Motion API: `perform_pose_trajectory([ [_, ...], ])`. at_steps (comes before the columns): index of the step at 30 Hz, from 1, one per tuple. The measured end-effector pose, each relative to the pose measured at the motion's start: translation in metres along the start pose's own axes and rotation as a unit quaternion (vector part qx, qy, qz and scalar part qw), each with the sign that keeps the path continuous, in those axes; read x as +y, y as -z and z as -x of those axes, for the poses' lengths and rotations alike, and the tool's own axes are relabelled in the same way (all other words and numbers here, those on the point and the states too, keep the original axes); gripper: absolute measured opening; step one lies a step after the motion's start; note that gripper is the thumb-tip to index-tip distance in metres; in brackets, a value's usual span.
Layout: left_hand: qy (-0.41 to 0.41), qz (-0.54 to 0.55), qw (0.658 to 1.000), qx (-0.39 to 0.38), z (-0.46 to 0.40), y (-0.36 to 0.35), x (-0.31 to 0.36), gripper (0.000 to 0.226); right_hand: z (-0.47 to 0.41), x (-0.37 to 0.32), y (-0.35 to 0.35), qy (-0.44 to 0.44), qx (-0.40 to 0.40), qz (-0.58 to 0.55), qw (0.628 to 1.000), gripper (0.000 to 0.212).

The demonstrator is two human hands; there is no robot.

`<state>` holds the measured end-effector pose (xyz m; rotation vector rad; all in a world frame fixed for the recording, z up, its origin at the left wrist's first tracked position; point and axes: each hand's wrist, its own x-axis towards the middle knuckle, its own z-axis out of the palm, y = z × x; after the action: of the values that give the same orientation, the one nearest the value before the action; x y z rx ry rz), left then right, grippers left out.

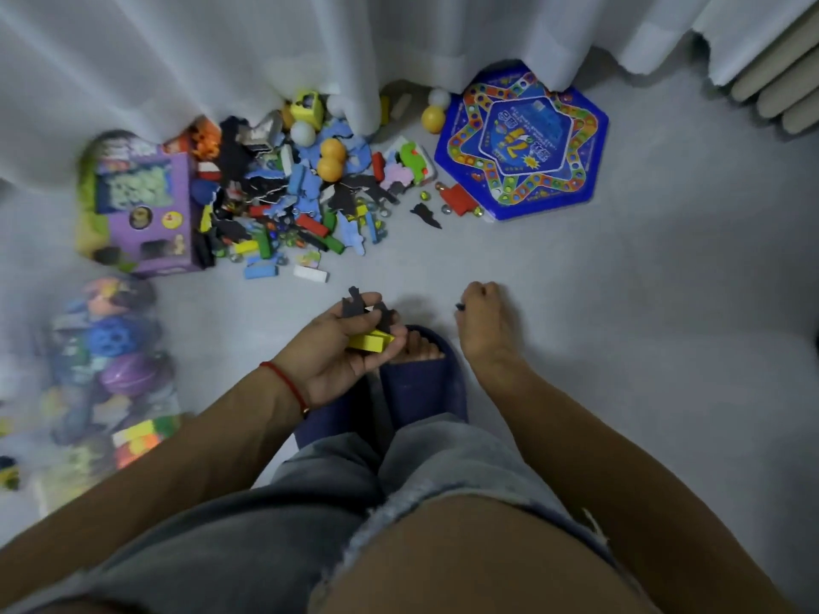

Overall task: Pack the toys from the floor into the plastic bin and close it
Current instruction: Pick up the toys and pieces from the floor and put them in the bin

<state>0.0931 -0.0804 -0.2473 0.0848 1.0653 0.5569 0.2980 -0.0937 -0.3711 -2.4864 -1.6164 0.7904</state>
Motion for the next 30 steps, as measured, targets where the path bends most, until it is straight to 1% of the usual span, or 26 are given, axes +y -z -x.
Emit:
perform_pose_trajectory([
  [3,-0.033,0.042,0.999,0.011,0.025,0.011,0.011,0.022,-0.002,0.001,0.000,0.007,0.010,0.068,0.998,0.017],
  [5,-0.061,0.073,0.995,0.014,0.046,0.018,0.018,0.024,-0.005,0.000,0.006,0.004,-0.015,0.115,0.993,0.012],
  [6,-0.076,0.092,0.993,0.014,0.057,0.022,0.021,0.024,-0.006,-0.002,0.011,0.005,-0.037,0.114,0.993,0.013],
  [7,-0.094,0.108,0.990,0.015,0.069,0.027,0.025,0.024,-0.007,-0.007,0.018,0.010,-0.061,0.086,0.994,0.018],
  [8,-0.113,0.122,0.986,0.016,0.082,0.034,0.031,0.022,-0.007,-0.018,0.027,0.010,-0.092,0.024,0.995,0.021],
  [9,-0.132,0.136,0.982,0.018,0.096,0.041,0.036,0.020,-0.003,-0.036,0.040,0.000,-0.129,-0.071,0.989,0.019],
  [10,-0.149,0.151,0.977,0.019,0.112,0.048,0.042,0.017,0.003,-0.060,0.054,-0.013,-0.167,-0.181,0.969,0.016],
  [11,-0.167,0.167,0.972,0.018,0.128,0.057,0.047,0.016,0.011,-0.089,0.069,-0.011,-0.207,-0.269,0.941,0.017],
  [12,-0.190,0.186,0.964,0.015,0.146,0.066,0.053,0.015,0.020,-0.123,0.085,0.010,-0.246,-0.326,0.913,0.019],
  [13,-0.217,0.207,0.954,0.015,0.165,0.077,0.058,0.015,0.033,-0.161,0.101,0.043,-0.283,-0.358,0.889,0.021],
  [15,-0.276,0.237,0.931,0.019,0.205,0.102,0.069,0.012,0.064,-0.239,0.129,0.118,-0.351,-0.369,0.853,0.023],
  [17,-0.325,0.250,0.911,0.047,0.243,0.131,0.077,0.005,0.101,-0.306,0.148,0.177,-0.410,-0.365,0.817,0.022],
  [18,-0.340,0.253,0.903,0.072,0.260,0.144,0.081,0.002,0.120,-0.336,0.153,0.200,-0.438,-0.363,0.798,0.020],
  [20,-0.351,0.254,0.888,0.157,0.288,0.165,0.086,0.010,0.154,-0.384,0.159,0.228,-0.481,-0.346,0.773,0.017],
  [21,-0.349,0.252,0.878,0.210,0.299,0.172,0.088,0.019,0.167,-0.404,0.160,0.236,-0.491,-0.333,0.769,0.018],
  [22,-0.342,0.243,0.868,0.266,0.309,0.174,0.089,0.028,0.177,-0.419,0.162,0.245,-0.495,-0.312,0.773,0.018],
  [24,-0.337,0.202,0.842,0.370,0.321,0.177,0.089,0.036,0.185,-0.438,0.166,0.273,-0.475,-0.242,0.801,0.021],
  [25,-0.343,0.164,0.832,0.404,0.323,0.177,0.089,0.037,0.182,-0.440,0.167,0.290,-0.457,-0.203,0.816,0.025],
  [26,-0.356,0.123,0.826,0.420,0.322,0.175,0.088,0.041,0.175,-0.436,0.170,0.302,-0.438,-0.169,0.830,0.030],
  [27,-0.376,0.087,0.824,0.415,0.319,0.170,0.087,0.048,0.164,-0.428,0.173,0.305,-0.418,-0.143,0.844,0.031],
  [29,-0.416,0.032,0.826,0.379,0.302,0.152,0.085,0.060,0.131,-0.398,0.179,0.288,-0.376,-0.109,0.874,0.029],
  [30,-0.431,0.003,0.829,0.356,0.290,0.140,0.085,0.063,0.110,-0.376,0.183,0.270,-0.350,-0.100,0.891,0.028],
])
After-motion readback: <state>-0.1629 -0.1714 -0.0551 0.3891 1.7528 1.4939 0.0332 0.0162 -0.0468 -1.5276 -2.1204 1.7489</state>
